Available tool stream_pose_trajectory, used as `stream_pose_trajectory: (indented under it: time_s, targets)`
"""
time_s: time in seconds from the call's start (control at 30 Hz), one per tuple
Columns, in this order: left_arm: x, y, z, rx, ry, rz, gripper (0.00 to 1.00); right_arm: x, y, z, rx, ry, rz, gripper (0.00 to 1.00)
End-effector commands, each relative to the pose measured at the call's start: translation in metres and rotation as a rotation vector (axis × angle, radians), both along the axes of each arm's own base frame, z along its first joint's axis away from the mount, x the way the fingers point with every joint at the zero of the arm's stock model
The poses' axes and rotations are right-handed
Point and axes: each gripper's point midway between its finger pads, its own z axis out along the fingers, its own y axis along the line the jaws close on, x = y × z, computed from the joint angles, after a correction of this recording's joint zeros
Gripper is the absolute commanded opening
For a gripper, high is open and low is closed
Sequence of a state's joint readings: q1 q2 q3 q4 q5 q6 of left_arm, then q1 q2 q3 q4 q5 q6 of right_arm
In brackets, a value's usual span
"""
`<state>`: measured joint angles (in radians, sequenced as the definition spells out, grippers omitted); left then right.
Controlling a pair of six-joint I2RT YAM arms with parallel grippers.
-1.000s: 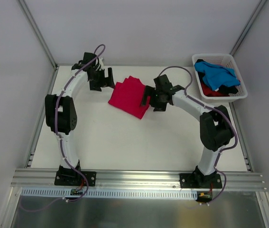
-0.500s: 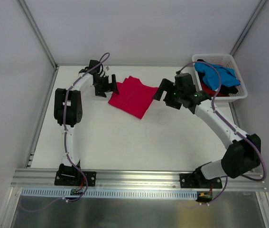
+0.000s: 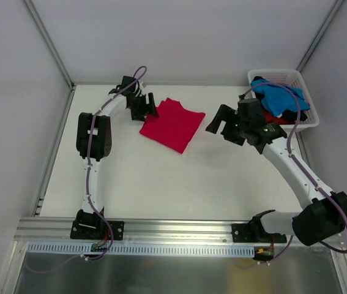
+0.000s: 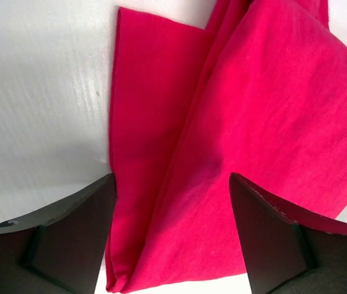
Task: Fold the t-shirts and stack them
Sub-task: Neatly place the folded tshirt to the corner
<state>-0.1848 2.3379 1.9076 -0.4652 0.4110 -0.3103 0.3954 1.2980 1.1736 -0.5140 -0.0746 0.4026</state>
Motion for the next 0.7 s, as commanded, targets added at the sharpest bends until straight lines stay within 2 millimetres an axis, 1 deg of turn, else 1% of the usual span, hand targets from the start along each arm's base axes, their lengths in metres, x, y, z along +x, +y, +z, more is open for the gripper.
stream_pose_trajectory:
  time_s: [0.0,0.17,0.2,0.23,0.27,0.3,0.37,0.43,0.47,0.5,0.53,0.57,0.6,0.63,0.67]
  targets:
    - [-0.011,-0.004,-0.032,0.024,0.088,0.031,0.74,-0.006,-0.015,0.026,-0.004,-0.071,-0.025,0.96]
    - [-0.020,-0.004,-0.046,0.043,0.127,0.042,0.64,-0.011,-0.024,0.046,0.026,-0.121,-0.049,0.96]
    - [-0.024,-0.004,-0.051,0.048,0.138,0.040,0.60,-0.013,-0.025,0.048,0.024,-0.124,-0.047,0.96]
    - [-0.025,-0.005,-0.052,0.051,0.142,0.040,0.47,-0.014,-0.025,0.050,0.025,-0.127,-0.044,0.96]
    - [-0.025,-0.003,-0.051,0.064,0.136,0.044,0.40,-0.016,-0.027,0.051,0.021,-0.126,-0.045,0.96]
    - [-0.028,-0.005,-0.053,0.074,0.138,0.037,0.36,-0.017,-0.028,0.051,0.016,-0.124,-0.043,0.96]
    - [-0.028,-0.005,-0.051,0.083,0.131,0.034,0.24,-0.020,-0.030,0.052,0.016,-0.120,-0.043,0.96]
    - [-0.030,0.000,-0.053,0.110,0.130,0.047,0.09,-0.022,-0.031,0.053,0.016,-0.121,-0.041,0.96]
    - [-0.029,0.004,-0.048,0.126,0.116,0.056,0.00,-0.023,-0.031,0.052,0.014,-0.119,-0.040,0.96]
    - [-0.031,0.011,-0.051,0.160,0.116,0.068,0.00,-0.024,-0.032,0.053,0.017,-0.122,-0.043,0.96]
    - [-0.030,0.017,-0.049,0.181,0.106,0.081,0.00,-0.025,-0.032,0.054,0.020,-0.124,-0.047,0.96]
    - [-0.027,0.022,-0.040,0.199,0.079,0.091,0.00,-0.026,-0.033,0.054,0.022,-0.127,-0.048,0.96]
    - [-0.026,0.029,-0.038,0.221,0.070,0.104,0.00,-0.027,-0.034,0.052,0.020,-0.124,-0.048,0.96]
    - [-0.023,0.039,-0.035,0.258,0.056,0.130,0.00,-0.028,-0.034,0.054,0.023,-0.128,-0.049,0.96]
    - [-0.017,0.052,-0.024,0.260,0.037,0.167,0.00,-0.029,-0.034,0.054,0.024,-0.128,-0.046,0.96]
